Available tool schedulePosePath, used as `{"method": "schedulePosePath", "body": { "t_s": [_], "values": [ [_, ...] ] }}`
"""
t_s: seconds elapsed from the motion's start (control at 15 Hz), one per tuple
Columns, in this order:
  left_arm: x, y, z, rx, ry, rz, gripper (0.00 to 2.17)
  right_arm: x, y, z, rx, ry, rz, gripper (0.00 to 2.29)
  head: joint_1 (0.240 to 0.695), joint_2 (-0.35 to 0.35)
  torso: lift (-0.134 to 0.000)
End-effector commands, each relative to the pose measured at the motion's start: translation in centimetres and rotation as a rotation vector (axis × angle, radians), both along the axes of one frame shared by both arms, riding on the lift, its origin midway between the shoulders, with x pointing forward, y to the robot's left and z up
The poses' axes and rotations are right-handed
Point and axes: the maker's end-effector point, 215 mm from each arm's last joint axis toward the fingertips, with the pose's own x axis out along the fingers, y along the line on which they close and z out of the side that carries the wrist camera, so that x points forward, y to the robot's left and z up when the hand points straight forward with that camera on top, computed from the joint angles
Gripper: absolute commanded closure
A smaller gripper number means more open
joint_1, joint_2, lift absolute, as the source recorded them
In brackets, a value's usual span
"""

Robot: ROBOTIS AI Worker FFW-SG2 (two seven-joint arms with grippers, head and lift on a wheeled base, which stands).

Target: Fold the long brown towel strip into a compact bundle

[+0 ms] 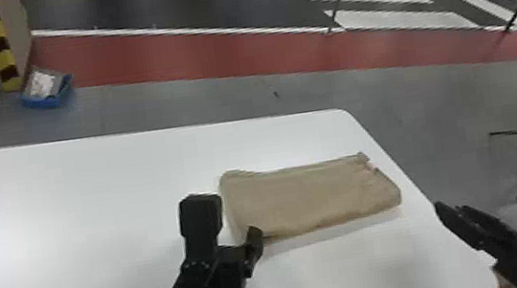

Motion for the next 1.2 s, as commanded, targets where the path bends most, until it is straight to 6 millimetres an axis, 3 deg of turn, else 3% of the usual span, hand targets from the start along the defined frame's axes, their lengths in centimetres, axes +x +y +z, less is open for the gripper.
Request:
{"method": "schedulePosePath", "body": {
  "t_s": [0.0, 0.4, 0.93, 1.0, 1.13],
  "values": [
    [-0.3, -0.5, 0.0, -0.028, 0.021, -0.002, 0.51, 0.0, 0.1, -0.1, 0.0, 0.001, 0.002, 0.19, 0.695, -0.35, -0.125],
    [-1.9, -2.6, -0.1, -0.119, 0.083, -0.063, 0.51, 0.2, 0.0, -0.8, -0.03, 0.014, -0.002, 0.19, 0.695, -0.35, -0.125],
    [-0.7, -2.1, -0.9, -0.098, 0.06, -0.061, 0.51, -0.3, -0.6, -0.9, -0.034, 0.012, -0.01, 0.19, 0.695, -0.35, -0.125],
    [-0.7, -2.0, -1.0, -0.092, 0.059, -0.061, 0.66, -0.3, -0.5, -0.9, -0.033, 0.013, -0.01, 0.19, 0.695, -0.35, -0.125],
    [-0.7, -1.9, -1.1, -0.073, 0.055, -0.066, 1.19, -0.2, -0.3, -0.9, -0.033, 0.01, -0.006, 0.19, 0.695, -0.35, -0.125]
  ]
}}
